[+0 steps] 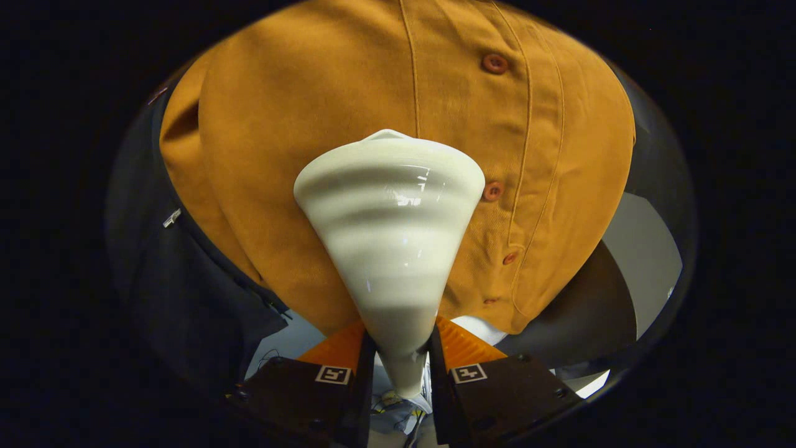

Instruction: Iron the clothes twice with a garment steamer, once on the left side and once on the right side.

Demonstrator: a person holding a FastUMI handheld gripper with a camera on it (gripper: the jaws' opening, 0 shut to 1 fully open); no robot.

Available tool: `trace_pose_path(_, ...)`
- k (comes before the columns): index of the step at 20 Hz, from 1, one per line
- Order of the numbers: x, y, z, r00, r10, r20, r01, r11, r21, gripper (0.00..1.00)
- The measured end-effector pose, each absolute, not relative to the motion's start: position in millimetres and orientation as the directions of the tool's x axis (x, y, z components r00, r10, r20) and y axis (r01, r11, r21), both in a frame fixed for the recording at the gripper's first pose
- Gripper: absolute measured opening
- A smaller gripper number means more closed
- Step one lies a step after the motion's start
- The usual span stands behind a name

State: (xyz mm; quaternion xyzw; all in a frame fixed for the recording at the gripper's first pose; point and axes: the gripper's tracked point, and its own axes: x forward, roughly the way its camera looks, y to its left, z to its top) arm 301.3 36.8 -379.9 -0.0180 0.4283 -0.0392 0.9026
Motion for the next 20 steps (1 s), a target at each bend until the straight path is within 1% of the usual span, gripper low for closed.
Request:
trace_pose_path(6,282,39,-407,0.558,-0.074,-0.827,0.06,0.997,-0.049,0.44)
trace_pose_path(10,275,36,-401,0.556,-0.088,-0.826,0.056,0.996,-0.068,0.44)
trace_pose_path(12,277,34,-380,0.591,-0.098,-0.801,0.065,0.995,-0.074,0.44)
trace_pose_path(14,281,26,-351,0.649,-0.106,-0.754,0.071,0.994,-0.078,0.44)
trace_pose_path(17,292,17,-298,0.75,-0.131,-0.649,0.084,0.991,-0.102,0.44)
trace_pose_path(20,298,17,-239,0.828,-0.134,-0.544,0.11,0.991,-0.078,0.43)
